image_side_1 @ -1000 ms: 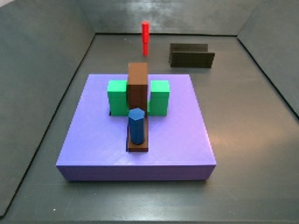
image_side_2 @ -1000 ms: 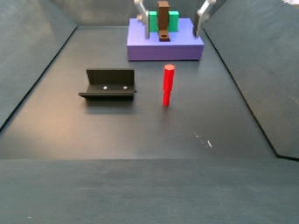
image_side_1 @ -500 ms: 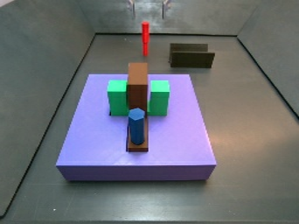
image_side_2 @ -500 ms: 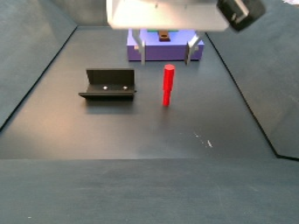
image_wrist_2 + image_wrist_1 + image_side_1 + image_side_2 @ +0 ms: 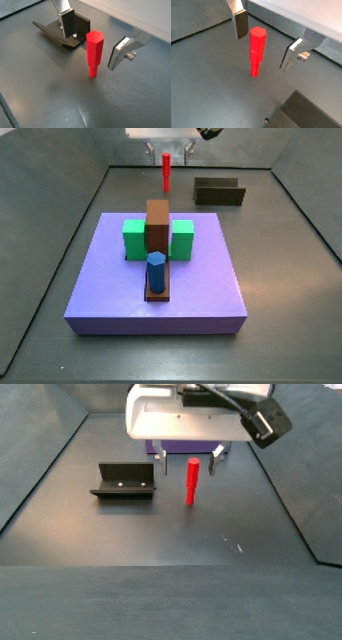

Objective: Pick up the red object. Move up. Move to above the board. Insert the red object.
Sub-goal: Pick up the red object.

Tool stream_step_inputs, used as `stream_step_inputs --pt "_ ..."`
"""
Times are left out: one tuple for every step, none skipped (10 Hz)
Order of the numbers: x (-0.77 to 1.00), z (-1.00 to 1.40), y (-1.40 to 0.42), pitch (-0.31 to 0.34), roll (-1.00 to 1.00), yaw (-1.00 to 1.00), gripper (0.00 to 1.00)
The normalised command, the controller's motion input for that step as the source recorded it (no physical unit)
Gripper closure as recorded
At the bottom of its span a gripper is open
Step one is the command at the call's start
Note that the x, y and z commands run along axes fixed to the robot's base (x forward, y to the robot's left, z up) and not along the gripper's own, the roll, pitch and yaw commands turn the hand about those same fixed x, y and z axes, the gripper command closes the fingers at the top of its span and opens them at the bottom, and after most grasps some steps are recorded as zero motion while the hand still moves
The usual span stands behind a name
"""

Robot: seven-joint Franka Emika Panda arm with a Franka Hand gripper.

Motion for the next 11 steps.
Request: stream_step_inputs --pt "0.00 -0.03 0.00 0.000 0.00 0.00 0.00" --pt "0.00 0.00 0.00 0.000 0.00 0.00 0.00" --pt "0.00 0.00 0.00 0.000 0.00 0.00 1.00" --pt "0.00 0.00 0.00 0.000 0.00 0.00 1.00" --pt "0.00 0.00 0.00 0.000 0.00 0.00 1.00" --pt "0.00 0.00 0.00 0.000 0.00 0.00 1.00" --pt "0.00 0.00 0.00 0.000 0.00 0.00 1.00" --pt "0.00 0.00 0.00 0.000 0.00 0.00 1.00" --pt "0.00 0.00 0.00 0.000 0.00 0.00 1.00" --pt "0.00 0.00 0.00 0.000 0.00 0.00 1.00" --pt "0.00 0.00 0.00 0.000 0.00 0.00 1.00"
